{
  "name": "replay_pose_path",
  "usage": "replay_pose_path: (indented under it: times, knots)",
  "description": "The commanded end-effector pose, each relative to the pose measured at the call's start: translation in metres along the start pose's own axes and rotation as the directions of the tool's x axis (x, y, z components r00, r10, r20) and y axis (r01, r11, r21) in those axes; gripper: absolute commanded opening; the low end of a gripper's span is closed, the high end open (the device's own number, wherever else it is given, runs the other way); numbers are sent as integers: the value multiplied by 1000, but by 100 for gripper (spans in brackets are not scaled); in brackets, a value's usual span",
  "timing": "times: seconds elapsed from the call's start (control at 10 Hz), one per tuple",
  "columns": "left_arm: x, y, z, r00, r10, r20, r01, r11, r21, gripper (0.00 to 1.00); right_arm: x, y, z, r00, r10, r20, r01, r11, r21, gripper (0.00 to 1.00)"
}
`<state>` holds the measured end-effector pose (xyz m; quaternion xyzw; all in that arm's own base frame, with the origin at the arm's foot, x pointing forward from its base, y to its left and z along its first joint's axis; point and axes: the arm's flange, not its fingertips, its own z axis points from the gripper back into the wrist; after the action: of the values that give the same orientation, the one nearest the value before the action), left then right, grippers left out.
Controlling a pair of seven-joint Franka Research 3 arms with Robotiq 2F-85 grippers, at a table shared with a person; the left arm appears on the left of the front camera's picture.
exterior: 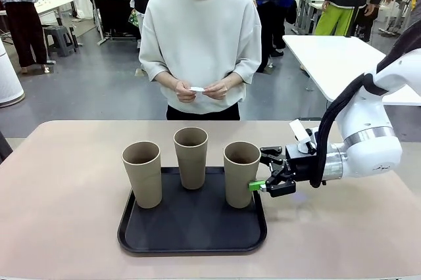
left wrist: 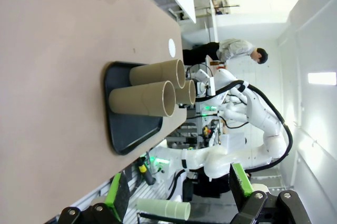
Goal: Place coasters on the table and set cups on them.
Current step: Pick up one Reusable plastic cup and place it on a coaster set by the human.
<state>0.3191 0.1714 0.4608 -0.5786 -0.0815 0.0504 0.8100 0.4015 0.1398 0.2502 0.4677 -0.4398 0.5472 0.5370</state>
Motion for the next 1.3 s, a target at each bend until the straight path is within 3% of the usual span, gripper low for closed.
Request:
replay_pose_path:
  times: [0.0,1.2]
  knots:
    - [-1,-2,1,1000,-7,4,7,1000,-13,100,-6,-6,-11,1000,15,19,-15,1000,-21,100]
    - [-1,-2,1,1000,-7,4,7,1000,-13,100,-9,-18,-44,999,-11,40,8,998,62,100]
